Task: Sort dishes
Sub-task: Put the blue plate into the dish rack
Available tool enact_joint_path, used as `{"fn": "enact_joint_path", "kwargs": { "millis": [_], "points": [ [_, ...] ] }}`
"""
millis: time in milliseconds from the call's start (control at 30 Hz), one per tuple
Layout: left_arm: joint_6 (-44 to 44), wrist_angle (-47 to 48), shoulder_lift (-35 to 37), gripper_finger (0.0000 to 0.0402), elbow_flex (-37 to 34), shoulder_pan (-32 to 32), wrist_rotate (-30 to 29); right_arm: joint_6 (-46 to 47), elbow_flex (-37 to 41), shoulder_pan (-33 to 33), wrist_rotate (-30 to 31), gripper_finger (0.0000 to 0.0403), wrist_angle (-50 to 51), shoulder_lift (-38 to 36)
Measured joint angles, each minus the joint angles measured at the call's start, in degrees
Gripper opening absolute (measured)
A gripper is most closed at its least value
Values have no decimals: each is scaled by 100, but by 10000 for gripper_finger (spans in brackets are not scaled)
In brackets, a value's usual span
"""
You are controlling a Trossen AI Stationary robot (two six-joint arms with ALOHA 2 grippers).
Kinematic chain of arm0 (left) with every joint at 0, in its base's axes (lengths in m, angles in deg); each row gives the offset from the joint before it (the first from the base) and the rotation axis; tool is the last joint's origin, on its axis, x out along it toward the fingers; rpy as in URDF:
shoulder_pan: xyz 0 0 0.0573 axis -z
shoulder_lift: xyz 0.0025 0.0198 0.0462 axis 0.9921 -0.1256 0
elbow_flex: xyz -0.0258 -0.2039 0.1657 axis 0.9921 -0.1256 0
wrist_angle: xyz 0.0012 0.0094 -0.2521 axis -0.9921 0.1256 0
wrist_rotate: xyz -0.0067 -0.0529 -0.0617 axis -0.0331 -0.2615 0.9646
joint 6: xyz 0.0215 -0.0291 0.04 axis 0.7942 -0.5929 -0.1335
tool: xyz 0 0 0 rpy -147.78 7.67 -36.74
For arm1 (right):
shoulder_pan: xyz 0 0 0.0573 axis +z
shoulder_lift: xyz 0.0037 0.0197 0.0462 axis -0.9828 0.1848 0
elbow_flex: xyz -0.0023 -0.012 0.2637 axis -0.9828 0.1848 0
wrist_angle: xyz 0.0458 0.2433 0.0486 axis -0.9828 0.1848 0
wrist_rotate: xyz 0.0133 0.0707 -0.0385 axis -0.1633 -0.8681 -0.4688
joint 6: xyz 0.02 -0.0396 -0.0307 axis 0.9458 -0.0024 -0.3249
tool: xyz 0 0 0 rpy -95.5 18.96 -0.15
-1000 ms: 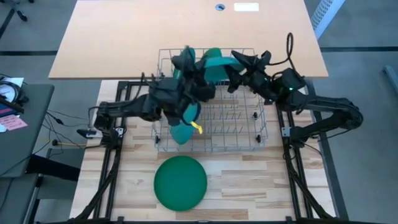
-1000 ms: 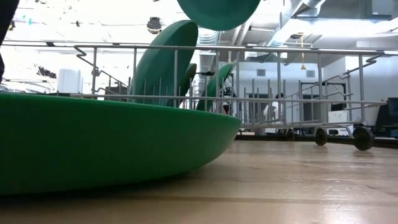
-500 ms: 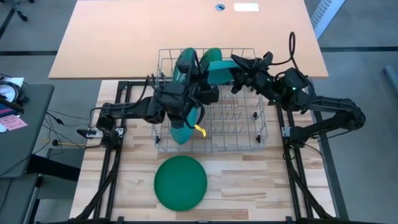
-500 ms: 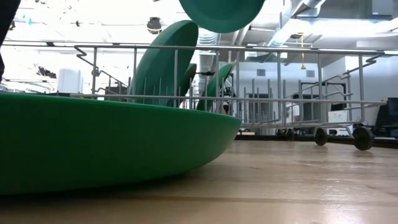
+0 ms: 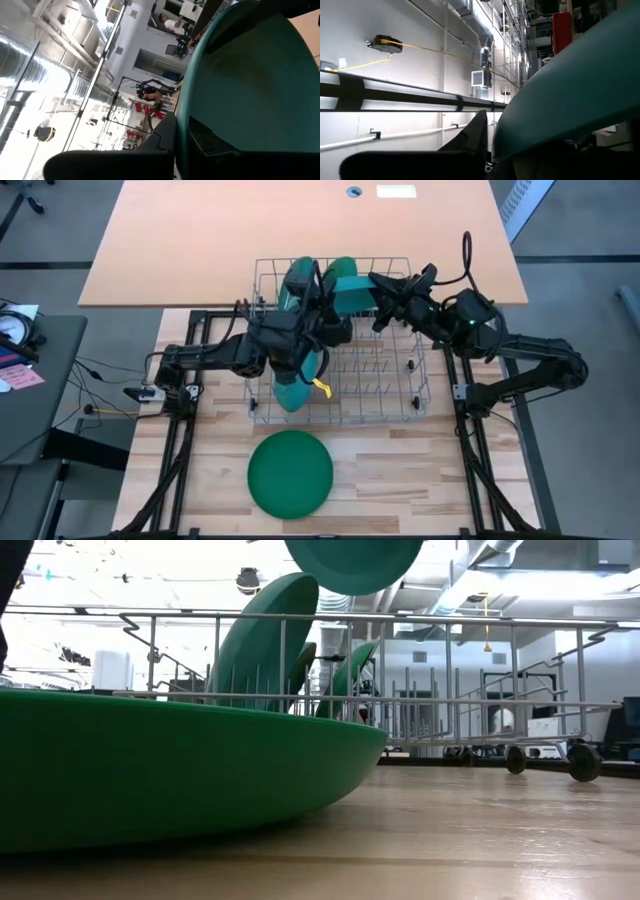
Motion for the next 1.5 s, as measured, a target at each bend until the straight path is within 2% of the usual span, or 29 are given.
{"fn": "enact_joint_path", "kwargs": {
  "millis": [133,367,467,600,900,1133,1233,1367,1500],
  "points": [
    [0,2,0,0,0,-50,0,37,0,3,3,94,46,-61],
    [38,33,0,0,0,-74,-7,42,0,-1,-25,162,11,-116],
    [37,32,0,0,0,-74,11,45,-1,-2,-30,172,14,-128],
    [31,140,0,0,0,-74,6,46,-2,-50,-45,144,133,-128],
    [-101,160,7,5,0,-42,53,-114,0,-47,-84,15,207,-124],
    [-204,182,11,48,0,147,325,-398,0,-145,-222,5,349,-254],
    [-450,166,9,69,0,303,359,-585,0,-348,-514,4,524,-391],
    [-995,81,0,93,107,590,37,-632,0,-762,-1146,2,959,-747],
    [-1657,-359,83,107,131,919,-479,-713,0,-1417,-2239,1,1184,-1009]
  ]
}}
